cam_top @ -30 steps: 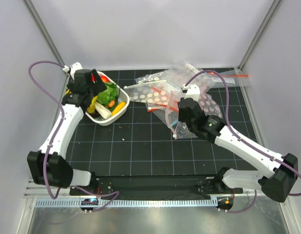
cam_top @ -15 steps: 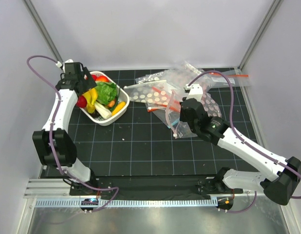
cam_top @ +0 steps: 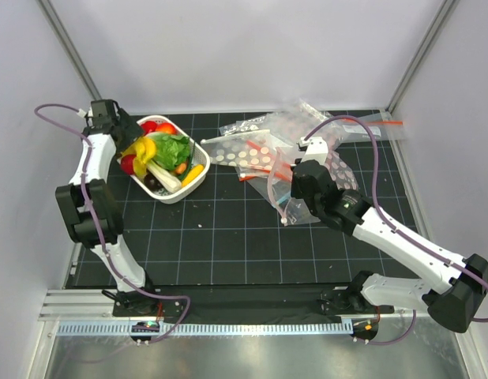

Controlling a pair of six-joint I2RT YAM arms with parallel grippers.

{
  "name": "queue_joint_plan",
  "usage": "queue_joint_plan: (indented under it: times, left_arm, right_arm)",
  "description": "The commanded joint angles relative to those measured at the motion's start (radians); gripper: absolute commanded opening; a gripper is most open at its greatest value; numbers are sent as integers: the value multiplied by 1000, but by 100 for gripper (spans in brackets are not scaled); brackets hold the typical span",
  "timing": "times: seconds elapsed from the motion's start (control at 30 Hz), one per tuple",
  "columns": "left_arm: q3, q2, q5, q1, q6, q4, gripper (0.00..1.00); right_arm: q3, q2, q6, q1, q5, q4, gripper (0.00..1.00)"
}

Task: Place the food in the zip-top bag and seal the zipper
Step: Pick up the fake fruit from the bin.

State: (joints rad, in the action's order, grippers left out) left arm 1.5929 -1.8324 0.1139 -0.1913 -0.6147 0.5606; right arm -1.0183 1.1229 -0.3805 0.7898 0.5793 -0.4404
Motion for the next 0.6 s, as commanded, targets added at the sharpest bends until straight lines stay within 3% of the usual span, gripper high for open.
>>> queue_joint_plan:
  times: [0.0,0.1,0.23,0.27,0.33,0.57]
  left_arm:
    - [15,-44,-100,-7,-30,-25,100]
    - [-5,-56,-152,-10,-31,-54,91]
    - [-30,-38,-256,-19,-33,-123,42]
    - [-33,-28,-261,-19,-34,-129,36]
    - [-39,-7,-264,-19,-39,-136,29]
    - [-86,111,-318,-20,-66,-203,22]
  right_arm:
    - [-3,-32,-11,-1,-1,45,2]
    - [0,-31,-12,-3,-10,49,2]
    - [1,-29,-11,-1,-13,51,2]
    - [0,-29,-11,-3,-13,52,2]
    - [1,-28,-9,-3,-15,54,2]
    - [1,-25,-12,-3,-18,54,2]
